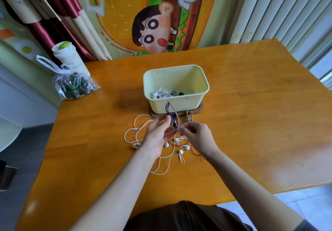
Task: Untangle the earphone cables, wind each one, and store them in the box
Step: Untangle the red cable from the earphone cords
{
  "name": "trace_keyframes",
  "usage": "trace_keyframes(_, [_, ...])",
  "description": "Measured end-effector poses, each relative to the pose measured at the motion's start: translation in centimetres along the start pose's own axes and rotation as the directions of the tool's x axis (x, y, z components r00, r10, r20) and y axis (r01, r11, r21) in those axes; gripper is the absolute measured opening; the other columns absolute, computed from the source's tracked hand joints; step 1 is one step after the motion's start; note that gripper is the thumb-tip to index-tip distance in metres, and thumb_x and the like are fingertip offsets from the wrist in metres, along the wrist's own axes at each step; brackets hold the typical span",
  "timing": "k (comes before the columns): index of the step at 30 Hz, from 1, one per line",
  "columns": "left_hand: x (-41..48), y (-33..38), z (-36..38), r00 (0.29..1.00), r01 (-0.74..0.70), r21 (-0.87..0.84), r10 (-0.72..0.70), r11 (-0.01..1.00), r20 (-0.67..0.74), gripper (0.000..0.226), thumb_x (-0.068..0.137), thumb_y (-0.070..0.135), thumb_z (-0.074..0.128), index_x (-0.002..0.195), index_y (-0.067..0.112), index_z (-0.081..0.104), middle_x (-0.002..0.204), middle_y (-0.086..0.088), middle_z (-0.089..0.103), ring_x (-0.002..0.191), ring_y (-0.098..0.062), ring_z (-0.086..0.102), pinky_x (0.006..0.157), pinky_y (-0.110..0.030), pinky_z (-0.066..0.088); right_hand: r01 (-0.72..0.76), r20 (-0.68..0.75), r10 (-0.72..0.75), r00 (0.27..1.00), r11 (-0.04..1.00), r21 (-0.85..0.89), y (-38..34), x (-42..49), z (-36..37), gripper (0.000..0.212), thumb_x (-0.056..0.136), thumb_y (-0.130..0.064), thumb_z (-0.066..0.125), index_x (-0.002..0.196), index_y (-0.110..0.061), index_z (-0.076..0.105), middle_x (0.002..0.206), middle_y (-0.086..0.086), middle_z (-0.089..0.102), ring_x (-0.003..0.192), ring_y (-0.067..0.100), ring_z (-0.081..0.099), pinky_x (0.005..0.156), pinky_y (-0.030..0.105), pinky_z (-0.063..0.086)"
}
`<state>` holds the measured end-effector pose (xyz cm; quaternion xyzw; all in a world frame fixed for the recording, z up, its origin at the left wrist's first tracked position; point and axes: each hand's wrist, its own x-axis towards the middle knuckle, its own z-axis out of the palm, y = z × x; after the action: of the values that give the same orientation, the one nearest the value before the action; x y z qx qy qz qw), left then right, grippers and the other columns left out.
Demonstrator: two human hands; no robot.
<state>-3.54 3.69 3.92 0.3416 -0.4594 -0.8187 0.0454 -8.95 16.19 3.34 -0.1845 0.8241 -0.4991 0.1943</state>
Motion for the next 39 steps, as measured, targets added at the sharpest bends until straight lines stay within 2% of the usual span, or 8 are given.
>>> trace_keyframes(7, [0.4, -0.4, 0.1, 0.997, -0.049, -0.053, 0.045, 0.997, -0.067, 0.014, 0.097, 0.016, 0.051, 0.107, 0.017, 0.061, 0.107, -0.012, 0.065, 0.097, -0.023, 0.062, 0.075, -0.028, 0.048, -0.015, 0.039, 0.016, 0.999, 1.0, -0.023, -0.2, -0.2, 0.1, 0.015, 0.092, -0.016, 0.058, 0.08, -0.012, 0.066, 0.064, -0.003, 0.061, 0.048, 0.003, 0.048, 0.045, 0.01, 0.034])
trace_keyframes(12, [0.9, -0.8, 0.1, 0.968, -0.173, 0.088, 0.186, 0.981, -0.168, 0.015, 0.094, 0.015, 0.059, 0.108, 0.015, 0.063, 0.115, -0.015, 0.065, 0.11, -0.029, 0.061, 0.078, -0.032, 0.053, 0.059, 0.041, -0.053, 0.998, 0.986, -0.156, -0.4, -0.6, 0.2, 0.013, 0.09, -0.014, 0.061, 0.092, -0.008, 0.072, 0.073, -0.003, 0.063, 0.058, 0.001, 0.054, 0.053, 0.006, 0.041])
trace_keyframes(17, [0.8, -0.7, -0.2, 0.976, -0.085, -0.024, 0.079, 0.996, -0.203, 0.009, 0.093, 0.019, 0.06, 0.102, 0.018, 0.063, 0.11, -0.012, 0.067, 0.096, -0.024, 0.064, 0.064, -0.027, 0.053, 0.119, 0.057, -0.108, 0.993, 0.96, -0.255, -0.8, -0.7, -0.1, 0.015, 0.09, -0.013, 0.06, 0.096, -0.007, 0.073, 0.079, -0.001, 0.064, 0.061, -0.001, 0.051, 0.055, 0.004, 0.04])
trace_keyframes(20, [1.2, -1.4, -0.6, 0.956, -0.126, 0.126, 0.155, 0.984, -0.25, 0.008, 0.092, 0.021, 0.062, 0.099, 0.023, 0.065, 0.108, -0.007, 0.068, 0.104, -0.027, 0.064, 0.083, -0.041, 0.056, 0.203, 0.087, -0.185, 0.979, 0.935, -0.29, -1.5, -0.9, 0.0, 0.015, 0.091, -0.014, 0.059, 0.096, -0.009, 0.073, 0.079, -0.002, 0.064, 0.062, 0.001, 0.051, 0.056, 0.005, 0.038])
trace_keyframes(24, [0.9, -1.4, -0.8, 0.889, -0.325, 0.561, 0.448, 0.762, -0.094, 0.013, 0.089, 0.015, 0.065, 0.089, 0.027, 0.061, 0.095, 0.004, 0.067, 0.093, -0.016, 0.064, 0.083, -0.043, 0.056, 0.291, 0.1, -0.273, 0.957, 0.895, -0.339, -2.0, -0.3, -0.6, 0.016, 0.093, -0.015, 0.056, 0.093, -0.009, 0.07, 0.082, 0.001, 0.066, 0.066, 0.009, 0.052, 0.058, 0.01, 0.039])
trace_keyframes(27, [1.0, -1.1, -1.3, 0.866, -0.391, 0.684, 0.498, 0.616, 0.047, 0.011, 0.088, 0.013, 0.066, 0.098, 0.018, 0.064, 0.094, 0.004, 0.066, 0.092, -0.013, 0.063, 0.079, -0.034, 0.056, 0.324, 0.097, -0.311, 0.945, 0.868, -0.375, -1.6, 0.4, -1.5, 0.014, 0.093, -0.016, 0.057, 0.093, -0.009, 0.069, 0.088, 0.003, 0.066, 0.075, 0.014, 0.054, 0.067, 0.021, 0.045])
trace_keyframes(34, [0.8, -1.0, -1.7, 0.9, -0.409, 0.765, 0.358, 0.497, 0.248, 0.015, 0.089, 0.012, 0.065, 0.103, 0.017, 0.064, 0.093, 0.01, 0.064, 0.088, -0.007, 0.061, 0.077, -0.021, 0.05, 0.341, 0.045, -0.352, 0.935, 0.854, -0.392, -1.2, 1.4, -3.2, 0.011, 0.087, -0.02, 0.064, 0.084, -0.01, 0.065, 0.085, -0.001, 0.059, 0.076, 0.017, 0.055, 0.068, 0.032, 0.049])
trace_keyframes(39, [0.3, -0.7, -1.6, 0.928, -0.371, 0.676, 0.227, 0.636, 0.296, 0.017, 0.091, 0.009, 0.061, 0.097, 0.025, 0.06, 0.093, 0.008, 0.064, 0.083, -0.011, 0.062, 0.064, -0.015, 0.048, 0.297, -0.024, -0.316, 0.948, 0.912, -0.282, -1.2, 2.1, -3.8, 0.007, 0.084, -0.015, 0.068, 0.081, -0.009, 0.067, 0.081, 0.001, 0.064, 0.073, 0.016, 0.057, 0.065, 0.019, 0.044])
